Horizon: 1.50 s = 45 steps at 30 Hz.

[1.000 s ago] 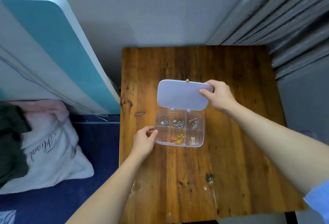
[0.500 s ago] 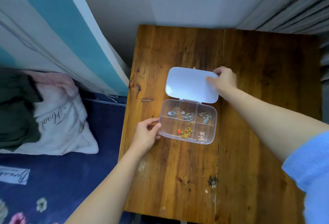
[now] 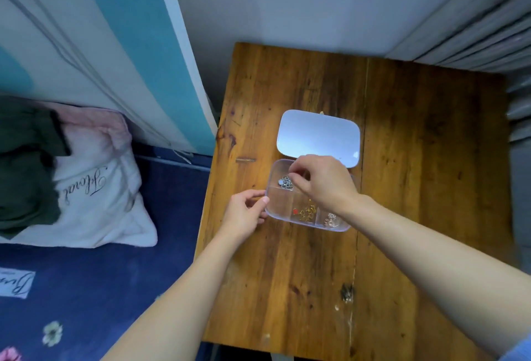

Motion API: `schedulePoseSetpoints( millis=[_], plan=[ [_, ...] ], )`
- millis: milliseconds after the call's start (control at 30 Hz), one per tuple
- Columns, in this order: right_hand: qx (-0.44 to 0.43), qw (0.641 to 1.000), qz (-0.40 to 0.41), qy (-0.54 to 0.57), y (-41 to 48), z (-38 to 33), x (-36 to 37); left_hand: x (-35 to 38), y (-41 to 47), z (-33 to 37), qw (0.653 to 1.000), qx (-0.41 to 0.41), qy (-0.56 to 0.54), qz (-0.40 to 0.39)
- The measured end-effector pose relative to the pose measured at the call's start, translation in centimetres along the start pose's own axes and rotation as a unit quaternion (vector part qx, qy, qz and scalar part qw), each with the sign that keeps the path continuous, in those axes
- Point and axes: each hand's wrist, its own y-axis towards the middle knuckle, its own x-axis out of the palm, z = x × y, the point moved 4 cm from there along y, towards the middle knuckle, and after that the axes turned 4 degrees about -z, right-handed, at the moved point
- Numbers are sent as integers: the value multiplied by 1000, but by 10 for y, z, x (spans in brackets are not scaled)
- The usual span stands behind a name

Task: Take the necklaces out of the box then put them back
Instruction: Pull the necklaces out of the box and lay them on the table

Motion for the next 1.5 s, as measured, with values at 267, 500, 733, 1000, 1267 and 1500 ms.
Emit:
schedulePoseSetpoints(
  millis=[267,500,733,1000,1267,1500],
  plan=[
    [24,981,-84,-175,20,-1,49,-13,1,-22,998,-6,-42,-49],
    [31,980,-71,-183,27,-4,49,-22,0,-28,998,1,-13,-60],
    [59,985,-70,-144,24,-4,53,-36,-2,-35,999,0,19,-43],
    [201,902,162,346,-42,19,1,-56,-3,-22,996,37,75,10],
    [354,728,182,558,-109,43,28,1,-9,48,916,301,264,-6],
    [353,656,194,638,-128,53,37,67,20,53,789,323,512,-106]
  ],
)
